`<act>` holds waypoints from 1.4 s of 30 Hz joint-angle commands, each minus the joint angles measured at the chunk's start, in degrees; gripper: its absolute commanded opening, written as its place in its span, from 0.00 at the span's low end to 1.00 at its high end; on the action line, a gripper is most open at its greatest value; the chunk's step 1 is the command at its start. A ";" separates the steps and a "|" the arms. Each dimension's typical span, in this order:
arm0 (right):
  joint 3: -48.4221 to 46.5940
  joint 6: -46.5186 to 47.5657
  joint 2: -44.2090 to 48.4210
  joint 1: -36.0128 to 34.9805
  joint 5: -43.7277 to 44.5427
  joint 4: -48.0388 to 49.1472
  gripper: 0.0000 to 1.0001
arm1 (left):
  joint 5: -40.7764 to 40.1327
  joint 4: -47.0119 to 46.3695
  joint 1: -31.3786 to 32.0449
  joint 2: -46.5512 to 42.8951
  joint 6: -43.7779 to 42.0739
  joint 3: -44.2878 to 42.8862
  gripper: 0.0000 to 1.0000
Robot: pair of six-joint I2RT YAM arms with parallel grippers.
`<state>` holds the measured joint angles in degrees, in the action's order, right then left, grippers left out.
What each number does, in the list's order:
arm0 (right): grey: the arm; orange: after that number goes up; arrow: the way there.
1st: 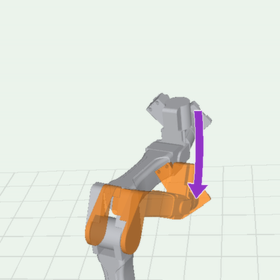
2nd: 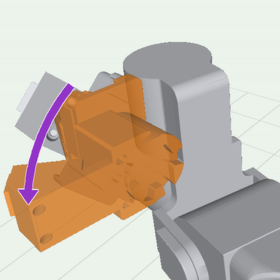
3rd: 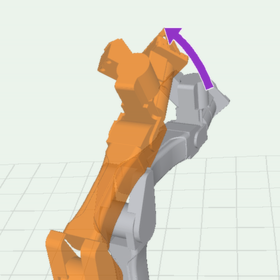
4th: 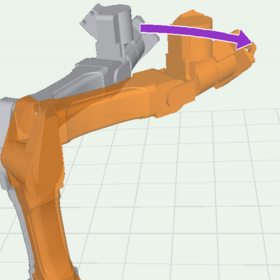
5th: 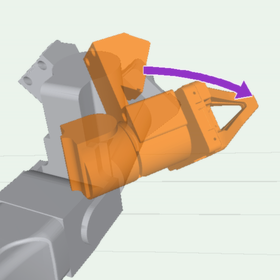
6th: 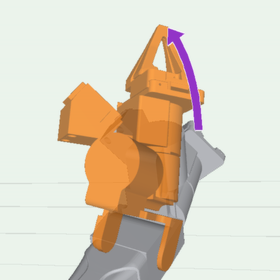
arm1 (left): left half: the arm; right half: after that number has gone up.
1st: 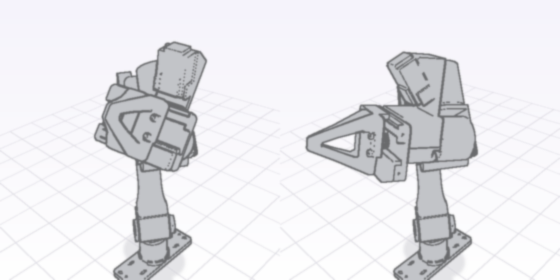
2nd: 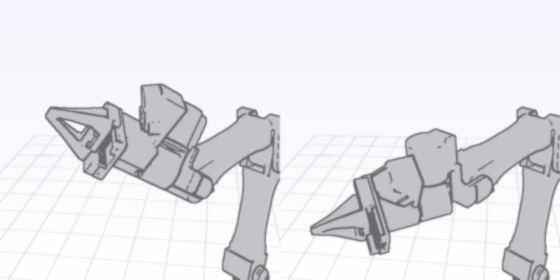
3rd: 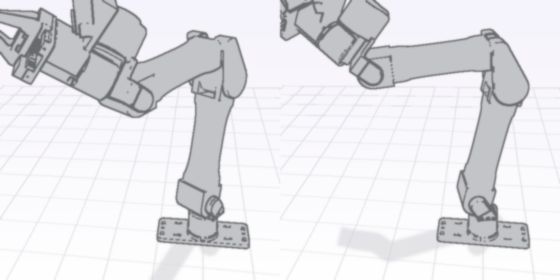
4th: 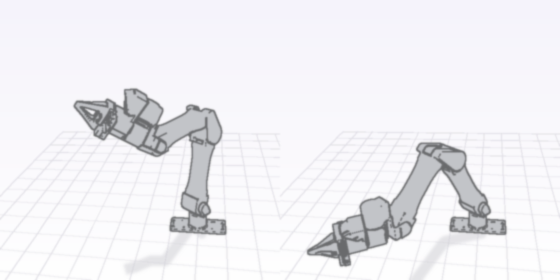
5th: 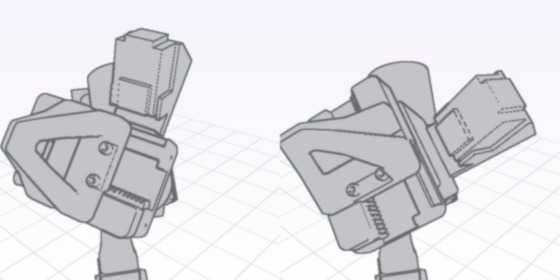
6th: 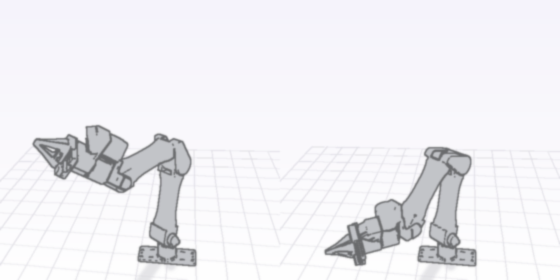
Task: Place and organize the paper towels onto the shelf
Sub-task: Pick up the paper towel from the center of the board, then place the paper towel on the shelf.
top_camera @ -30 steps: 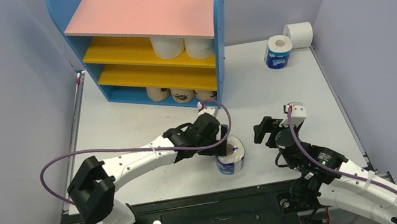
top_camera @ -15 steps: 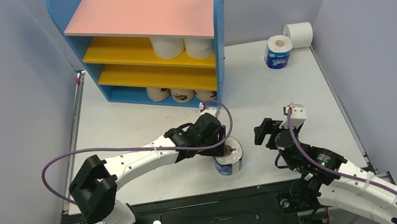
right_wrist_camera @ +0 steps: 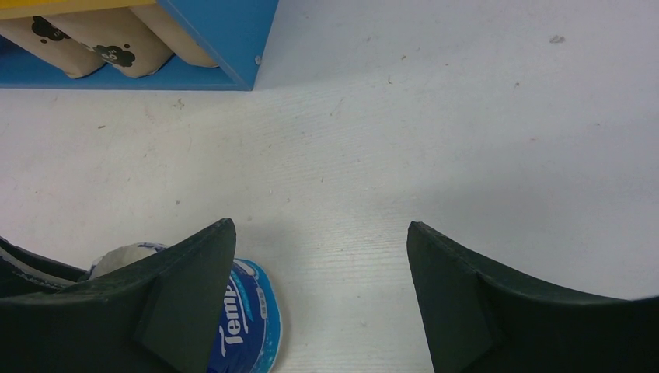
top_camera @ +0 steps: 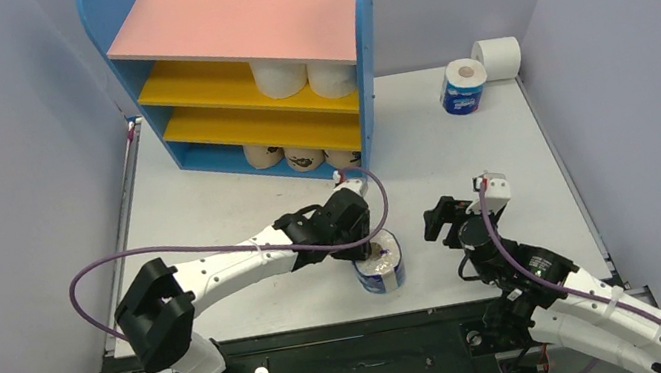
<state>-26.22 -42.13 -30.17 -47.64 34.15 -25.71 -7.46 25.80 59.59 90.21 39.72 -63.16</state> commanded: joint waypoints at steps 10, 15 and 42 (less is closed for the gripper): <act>0.31 0.30 2.23 0.35 2.59 0.89 0.76 | -4.63 8.08 -9.72 -14.50 -4.19 -11.88 0.25; 0.27 0.65 1.75 0.36 2.61 1.30 0.76 | -6.18 9.55 -16.82 -17.29 -7.23 -20.50 0.24; 0.51 3.26 -2.44 0.86 0.55 5.87 0.75 | -8.46 -4.90 -29.62 -5.65 -12.02 -50.20 0.25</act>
<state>-26.20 -39.51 -32.47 -47.27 35.11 -23.07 -16.23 28.51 30.02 82.59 28.21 -105.49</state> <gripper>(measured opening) 0.753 0.310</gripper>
